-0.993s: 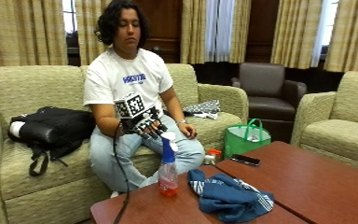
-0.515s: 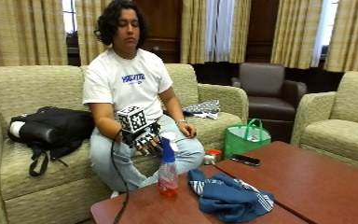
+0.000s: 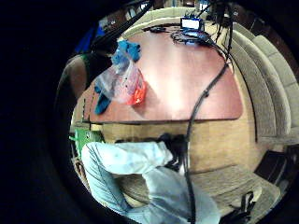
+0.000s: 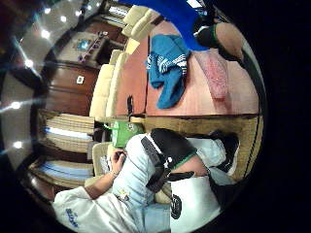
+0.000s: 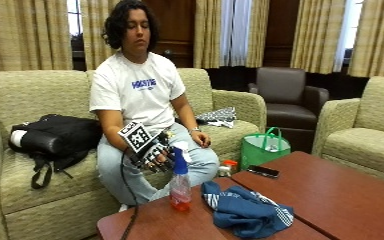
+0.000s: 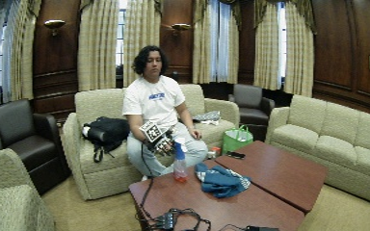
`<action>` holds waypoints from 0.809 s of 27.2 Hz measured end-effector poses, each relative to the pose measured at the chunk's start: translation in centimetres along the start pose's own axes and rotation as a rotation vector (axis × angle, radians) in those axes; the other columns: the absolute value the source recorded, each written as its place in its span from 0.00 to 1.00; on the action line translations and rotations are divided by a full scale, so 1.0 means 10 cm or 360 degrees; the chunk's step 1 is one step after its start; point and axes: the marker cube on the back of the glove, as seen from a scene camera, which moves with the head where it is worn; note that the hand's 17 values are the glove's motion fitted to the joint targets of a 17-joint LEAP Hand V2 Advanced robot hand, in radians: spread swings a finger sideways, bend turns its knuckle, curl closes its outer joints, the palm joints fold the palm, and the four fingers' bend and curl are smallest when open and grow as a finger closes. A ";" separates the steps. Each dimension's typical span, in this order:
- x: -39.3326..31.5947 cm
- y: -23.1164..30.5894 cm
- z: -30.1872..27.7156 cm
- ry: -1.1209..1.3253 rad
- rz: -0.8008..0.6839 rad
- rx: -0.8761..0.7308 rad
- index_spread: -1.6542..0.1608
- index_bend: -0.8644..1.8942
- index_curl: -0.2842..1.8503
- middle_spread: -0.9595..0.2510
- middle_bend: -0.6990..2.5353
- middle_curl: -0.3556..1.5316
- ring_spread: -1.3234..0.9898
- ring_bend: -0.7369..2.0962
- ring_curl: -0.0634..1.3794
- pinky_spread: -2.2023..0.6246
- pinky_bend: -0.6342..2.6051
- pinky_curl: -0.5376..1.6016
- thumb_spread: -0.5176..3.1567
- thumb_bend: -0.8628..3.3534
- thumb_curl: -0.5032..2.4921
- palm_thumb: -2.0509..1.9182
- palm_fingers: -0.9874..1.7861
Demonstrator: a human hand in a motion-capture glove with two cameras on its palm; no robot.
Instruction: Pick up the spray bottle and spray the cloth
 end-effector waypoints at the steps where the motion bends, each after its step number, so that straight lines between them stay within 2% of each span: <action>1: 0.01 -0.02 0.03 -0.0044 0.0035 0.0052 0.70 0.36 0.27 0.66 0.29 0.38 0.50 0.39 0.27 0.82 0.25 0.38 0.41 0.20 0.26 0.64 0.64; 6: 0.01 -0.28 0.09 -0.0317 0.0191 0.0382 0.70 0.36 0.27 0.67 0.28 0.38 0.50 0.41 0.28 0.81 0.25 0.38 0.41 0.20 0.27 0.65 0.65; 13: 0.03 -0.27 0.17 -0.0622 0.0265 0.0298 0.72 0.36 0.27 0.67 0.28 0.39 0.50 0.41 0.29 0.80 0.25 0.38 0.41 0.20 0.27 0.66 0.67; 17: 0.09 -0.39 0.22 -0.0662 0.0188 0.0494 0.72 0.36 0.27 0.67 0.28 0.39 0.50 0.42 0.29 0.80 0.25 0.39 0.41 0.20 0.28 0.67 0.67; 18: 0.09 -0.42 0.22 -0.0657 0.0191 0.0526 0.72 0.35 0.26 0.65 0.30 0.40 0.50 0.42 0.30 0.79 0.26 0.39 0.40 0.22 0.28 0.70 0.71; 22: 0.05 -0.47 0.24 -0.0656 0.0262 0.0552 0.72 0.34 0.25 0.64 0.30 0.40 0.50 0.43 0.30 0.76 0.28 0.40 0.40 0.21 0.29 0.71 0.74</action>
